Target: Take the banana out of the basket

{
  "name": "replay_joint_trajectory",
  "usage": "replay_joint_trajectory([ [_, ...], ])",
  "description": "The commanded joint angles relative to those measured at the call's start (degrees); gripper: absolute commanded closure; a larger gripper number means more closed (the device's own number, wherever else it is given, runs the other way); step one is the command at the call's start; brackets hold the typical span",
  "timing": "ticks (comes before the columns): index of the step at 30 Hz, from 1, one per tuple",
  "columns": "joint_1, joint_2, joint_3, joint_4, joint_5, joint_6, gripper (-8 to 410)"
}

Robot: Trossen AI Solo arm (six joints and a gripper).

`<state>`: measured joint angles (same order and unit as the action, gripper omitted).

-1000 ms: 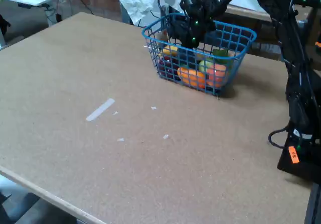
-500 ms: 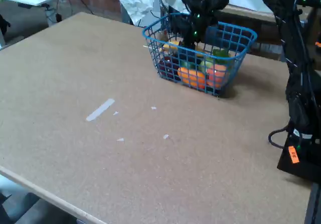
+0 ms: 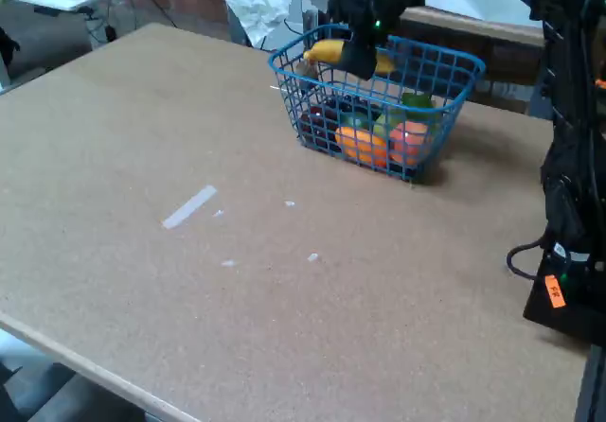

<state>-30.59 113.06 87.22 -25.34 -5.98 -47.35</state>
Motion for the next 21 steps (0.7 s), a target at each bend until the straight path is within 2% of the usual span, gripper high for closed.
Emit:
replay_joint_trajectory([
  [1,0.1,-4.0,0.0,-1.9,-0.1,2.0,320],
  [13,1.0,-16.3,0.0,-2.9,-0.1,16.7,320],
  [17,2.4,-20.0,0.0,-3.9,-0.2,24.6,320],
  [21,5.2,-22.5,0.0,-5.3,-0.7,29.8,320],
])
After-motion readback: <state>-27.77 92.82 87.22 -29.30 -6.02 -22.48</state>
